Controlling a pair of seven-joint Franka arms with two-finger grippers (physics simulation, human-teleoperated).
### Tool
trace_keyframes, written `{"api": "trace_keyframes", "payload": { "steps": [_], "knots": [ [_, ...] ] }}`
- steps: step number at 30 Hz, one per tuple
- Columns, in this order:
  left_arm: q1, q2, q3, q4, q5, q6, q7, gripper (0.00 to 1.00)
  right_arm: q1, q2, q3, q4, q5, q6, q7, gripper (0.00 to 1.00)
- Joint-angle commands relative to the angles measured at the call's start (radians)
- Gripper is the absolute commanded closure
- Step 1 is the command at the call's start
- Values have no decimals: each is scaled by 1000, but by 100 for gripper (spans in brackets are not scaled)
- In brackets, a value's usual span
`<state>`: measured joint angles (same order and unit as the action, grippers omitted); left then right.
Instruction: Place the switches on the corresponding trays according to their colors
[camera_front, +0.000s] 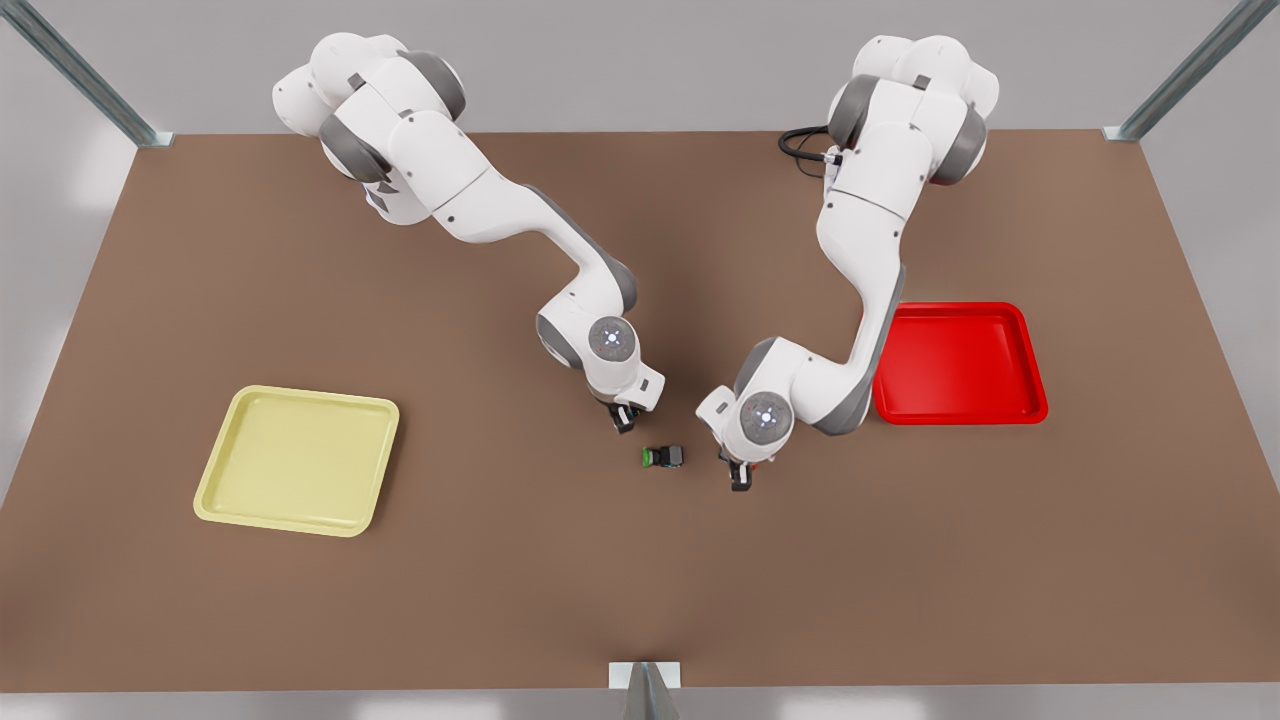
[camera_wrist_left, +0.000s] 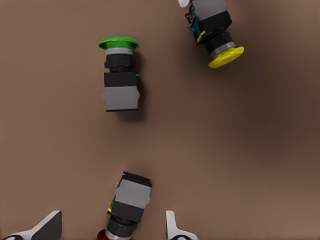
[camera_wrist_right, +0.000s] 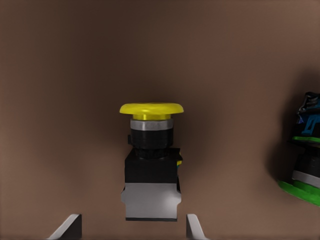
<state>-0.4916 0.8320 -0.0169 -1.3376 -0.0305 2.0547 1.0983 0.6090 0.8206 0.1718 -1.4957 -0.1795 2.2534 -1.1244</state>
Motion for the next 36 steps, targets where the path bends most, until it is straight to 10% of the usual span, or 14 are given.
{"api": "trace_keyframes", "payload": {
  "steps": [1, 34, 35, 36],
  "knots": [
    [-1, 3, 0, 0, 11, 1, 0, 0, 0, 0, 0, 0, 0, 0, 0, 35],
    [-55, 27, 34, -28, 26, 97, -28, 0, 6, 20, 15, 28, 12, -2, 17, 45],
    [-53, 29, 32, -28, 26, 99, -28, 0, 5, 20, 15, 28, 12, -2, 15, 33],
    [-53, 30, 34, -29, 26, 111, -28, 0, 3, 17, 17, 28, 12, -3, 11, 0]
  ]
}}
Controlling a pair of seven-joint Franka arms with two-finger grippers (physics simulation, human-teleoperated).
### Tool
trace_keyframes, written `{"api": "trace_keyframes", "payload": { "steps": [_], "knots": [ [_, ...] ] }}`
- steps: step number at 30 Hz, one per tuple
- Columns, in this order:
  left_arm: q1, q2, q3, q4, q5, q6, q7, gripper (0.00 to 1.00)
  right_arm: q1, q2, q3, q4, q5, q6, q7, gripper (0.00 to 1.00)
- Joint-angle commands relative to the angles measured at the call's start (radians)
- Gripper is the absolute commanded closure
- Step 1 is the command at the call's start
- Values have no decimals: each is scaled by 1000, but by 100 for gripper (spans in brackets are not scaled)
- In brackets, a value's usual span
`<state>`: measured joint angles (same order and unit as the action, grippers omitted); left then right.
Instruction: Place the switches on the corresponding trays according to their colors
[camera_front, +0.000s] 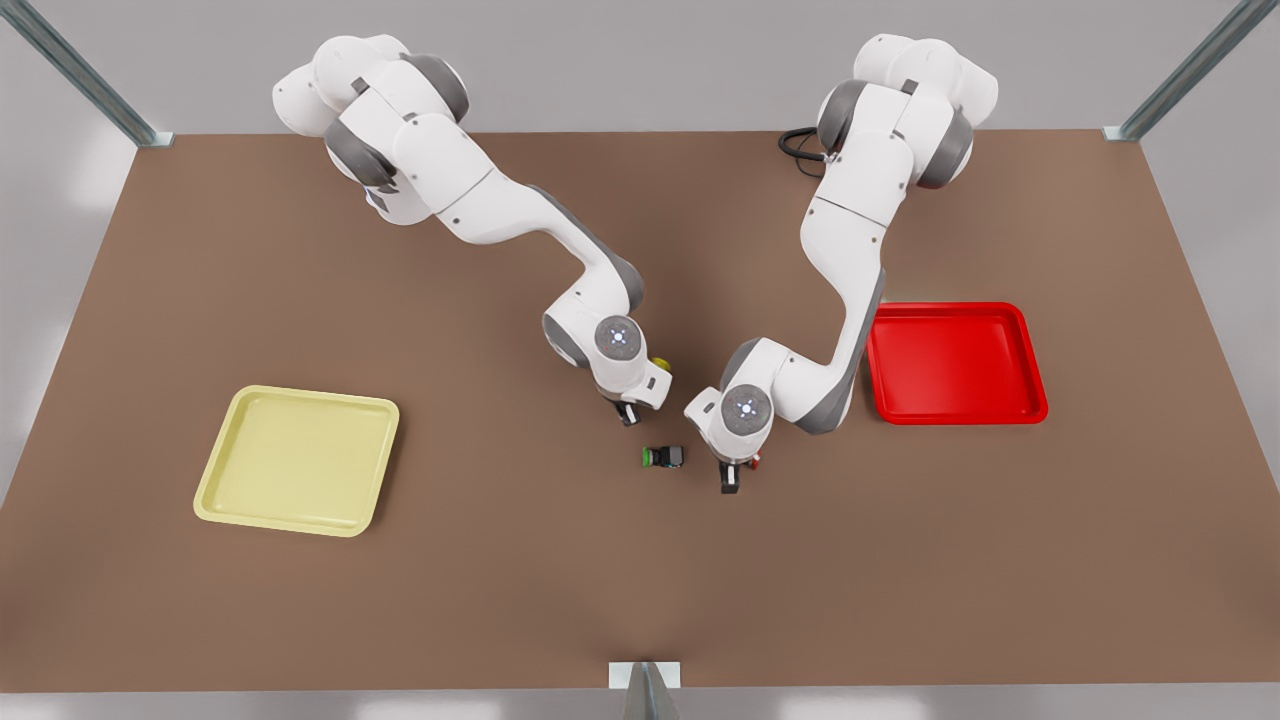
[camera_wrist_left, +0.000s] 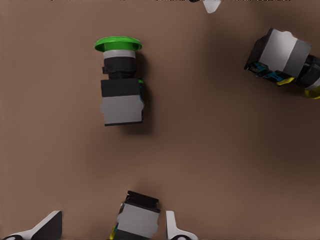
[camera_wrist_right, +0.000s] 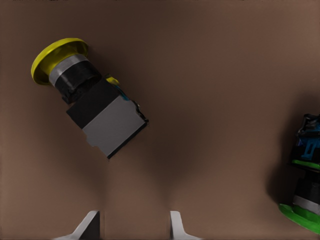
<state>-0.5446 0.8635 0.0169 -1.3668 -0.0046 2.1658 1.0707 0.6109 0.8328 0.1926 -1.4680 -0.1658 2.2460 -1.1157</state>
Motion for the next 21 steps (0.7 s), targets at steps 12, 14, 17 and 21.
{"api": "trace_keyframes", "payload": {
  "steps": [12, 14, 17, 21],
  "knots": [
    [8, -1, 0, -35, 3, 37, 5, 2, 15, -47, 47, -12, -87, -63, -406, 0],
    [8, -1, 0, -44, 3, 46, 5, 4, 18, -41, 48, -15, -84, -65, -409, 0],
    [8, -1, 0, -54, 6, 65, 8, 10, 18, -32, 56, -18, -84, -65, -411, 0],
    [9, -5, 0, -66, 12, 71, 15, 24, 32, -18, 62, -17, -86, -65, -411, 0]
  ]
}}
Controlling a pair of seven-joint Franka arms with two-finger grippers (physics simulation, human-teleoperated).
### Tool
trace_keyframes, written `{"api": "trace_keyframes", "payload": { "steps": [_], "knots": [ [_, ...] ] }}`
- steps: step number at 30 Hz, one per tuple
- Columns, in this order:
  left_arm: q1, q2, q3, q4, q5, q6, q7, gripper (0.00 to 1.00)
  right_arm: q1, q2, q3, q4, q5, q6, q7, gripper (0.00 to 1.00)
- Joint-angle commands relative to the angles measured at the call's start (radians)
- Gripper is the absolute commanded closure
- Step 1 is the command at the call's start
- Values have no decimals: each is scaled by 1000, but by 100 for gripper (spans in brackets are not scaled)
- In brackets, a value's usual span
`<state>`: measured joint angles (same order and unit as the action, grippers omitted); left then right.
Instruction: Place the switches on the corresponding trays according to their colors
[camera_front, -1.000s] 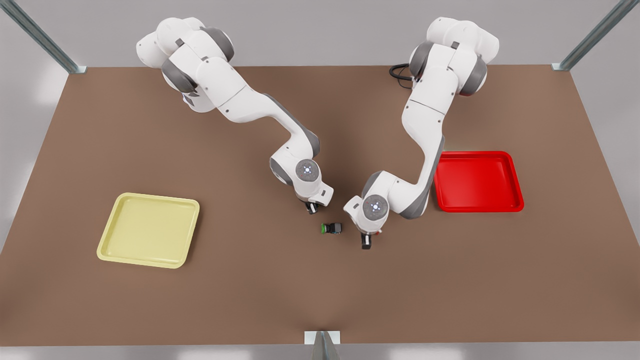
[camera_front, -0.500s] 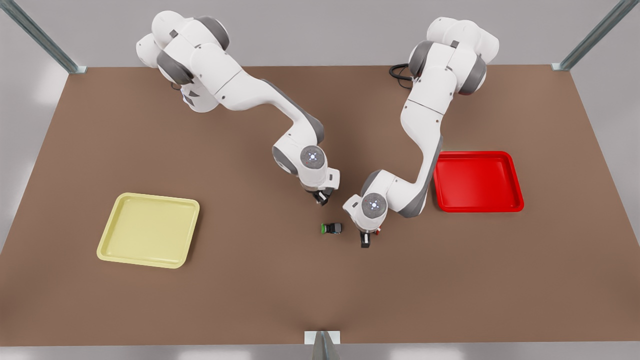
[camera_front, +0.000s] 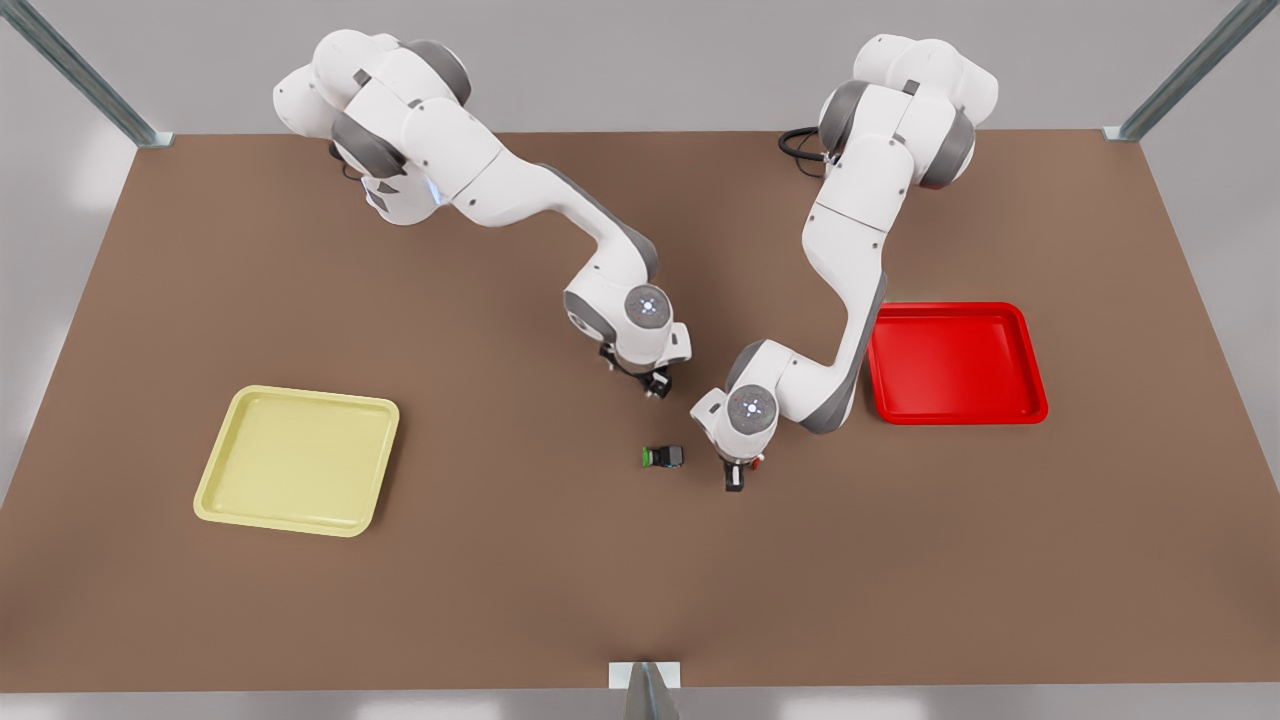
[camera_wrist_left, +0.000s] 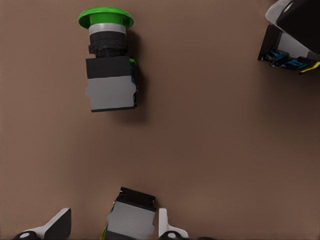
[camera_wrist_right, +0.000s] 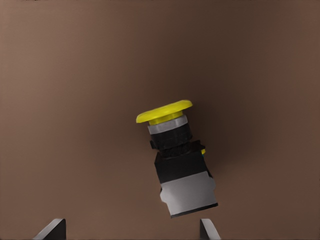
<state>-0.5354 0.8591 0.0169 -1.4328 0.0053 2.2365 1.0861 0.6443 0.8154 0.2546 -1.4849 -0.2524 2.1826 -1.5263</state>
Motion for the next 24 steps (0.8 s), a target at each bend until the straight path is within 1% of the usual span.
{"api": "trace_keyframes", "payload": {
  "steps": [1, 3, 4, 8, 9, 11, 13, 17, 20, 21, 22, 23, 24],
  "knots": [
    [0, 0, 0, 0, 4, 0, 0, 24, 0, 4, 0, 2, -1, 0, 0, 0],
    [0, -2, 0, 0, 12, 2, 17, 24, 8, 10, 0, 0, 1, 65, -63, 0],
    [0, -2, 0, -2, 44, 23, 17, 24, 8, 11, 0, 2, -1, 66, -77, 0],
    [-3, -2, 0, -6, 47, 31, 21, 24, 11, 19, 0, 2, -1, 106, -146, 0],
    [-3, 0, 0, -6, 47, 31, 21, 27, 11, 28, 0, 2, -1, 118, -156, 0],
    [-2, 0, 0, -8, 47, 31, 21, 35, 12, 28, 0, 0, -2, 117, -158, 0],
    [-2, 0, 0, -8, 47, 31, 21, 39, 12, 31, 0, 0, -2, 117, -158, 0],
    [-2, 1, 0, -8, 45, 31, 21, 44, 15, 39, 0, -5, -2, 115, -167, 0],
    [-3, 1, 0, -8, 44, 31, 20, 44, 23, 39, 0, -5, -2, 115, -167, 0],
    [-5, 1, 0, -8, 44, 31, 20, 44, 23, 39, 2, -5, -2, 115, -167, 10],
    [-5, 1, 0, -8, 44, 31, 20, 45, 23, 39, 3, -5, -2, 115, -164, 24],
    [-5, 1, 0, -8, 44, 31, 20, 47, 23, 39, 3, -3, -2, 115, -164, 30],
    [-5, 1, 0, -8, 44, 31, 20, 48, 23, 39, 3, -3, -2, 117, -164, 32]
  ]
}}
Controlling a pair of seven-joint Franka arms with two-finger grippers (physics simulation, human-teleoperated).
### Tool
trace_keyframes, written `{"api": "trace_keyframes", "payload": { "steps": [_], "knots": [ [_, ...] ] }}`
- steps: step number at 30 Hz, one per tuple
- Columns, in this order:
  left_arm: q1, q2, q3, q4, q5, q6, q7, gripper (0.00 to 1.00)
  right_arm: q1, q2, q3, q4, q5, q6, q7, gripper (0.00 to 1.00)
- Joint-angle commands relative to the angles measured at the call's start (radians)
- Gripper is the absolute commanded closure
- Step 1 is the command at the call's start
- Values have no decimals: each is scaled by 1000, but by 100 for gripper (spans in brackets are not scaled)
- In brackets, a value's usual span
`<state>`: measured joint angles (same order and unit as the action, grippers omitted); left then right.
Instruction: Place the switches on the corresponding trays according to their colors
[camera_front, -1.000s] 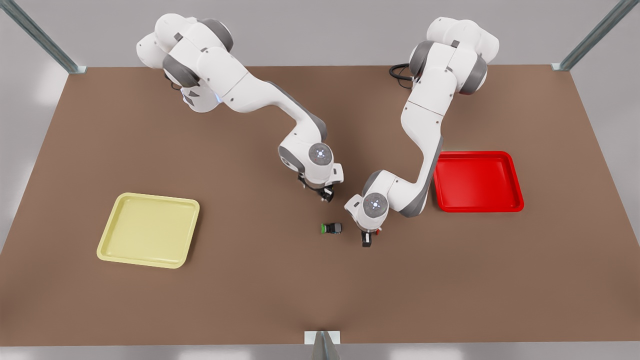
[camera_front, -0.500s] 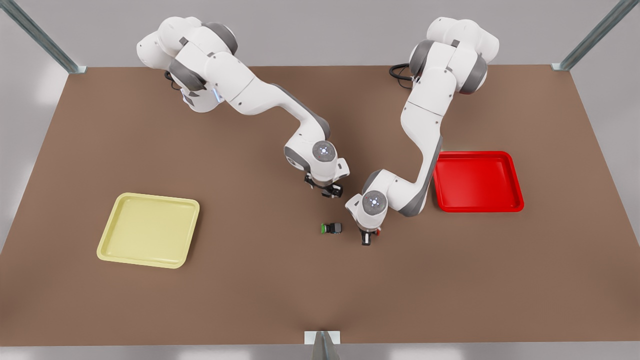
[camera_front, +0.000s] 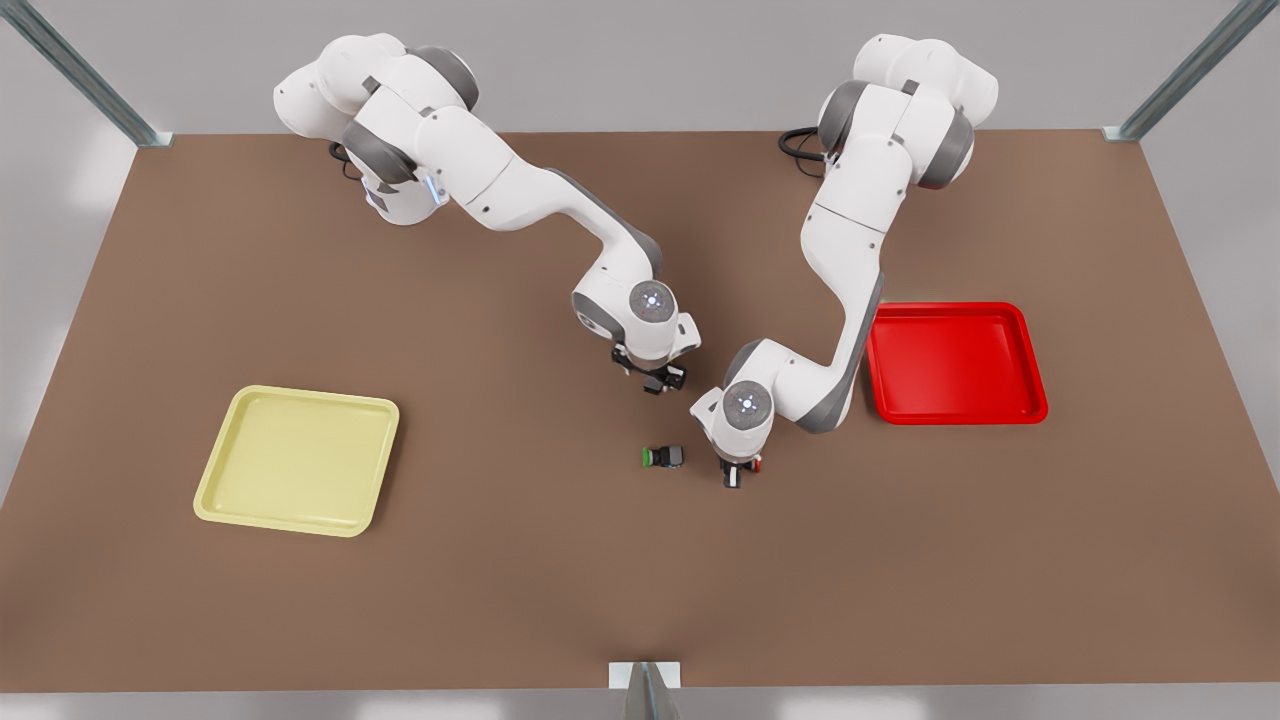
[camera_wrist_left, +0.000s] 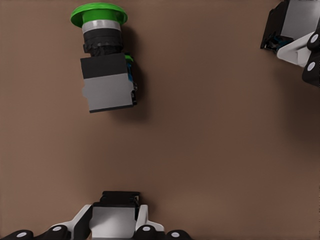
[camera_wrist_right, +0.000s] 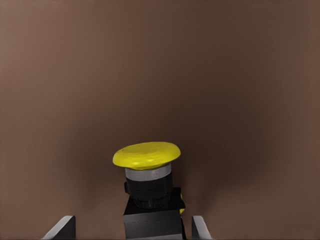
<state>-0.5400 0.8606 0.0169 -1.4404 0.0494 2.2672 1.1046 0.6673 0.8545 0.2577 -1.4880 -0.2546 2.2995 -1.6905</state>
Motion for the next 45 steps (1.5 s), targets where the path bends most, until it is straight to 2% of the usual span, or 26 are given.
{"api": "trace_keyframes", "payload": {
  "steps": [1, 5, 11, 15, 22, 28, 35, 41, 45],
  "knots": [
    [2, 0, 0, 0, 0, 0, 0, 48, 0, 0, 0, 0, 0, 0, 0, 33],
    [5, -15, 0, 0, -3, -3, -2, 48, 0, 0, 0, 6, 2, 2, 0, 41],
    [8, -74, -2, -44, -8, -14, -9, 48, 0, 9, 0, 11, 2, 2, 0, 47],
    [25, -216, -2, -192, -8, -25, 0, 48, 0, 9, 0, 11, 2, 2, 0, 52],
    [106, -520, -3, -492, -5, -55, 3, 48, -2, 9, 3, 11, 2, 2, 0, 53],
    [206, -703, -3, -683, 0, -72, 37, 48, -21, -15, 12, 14, 5, -3, 0, 53],
    [351, -845, -3, -841, 1, -77, 67, 48, -149, -112, 0, -1, 11, -67, -2, 52],
    [591, -885, -3, -887, 4, -130, 242, 48, -305, -219, -40, -90, 12, -133, -52, 52],
    [634, -864, -2, -894, 4, -129, 279, 46, -426, -255, -130, -95, 17, -164, -279, 52]
  ]
}}
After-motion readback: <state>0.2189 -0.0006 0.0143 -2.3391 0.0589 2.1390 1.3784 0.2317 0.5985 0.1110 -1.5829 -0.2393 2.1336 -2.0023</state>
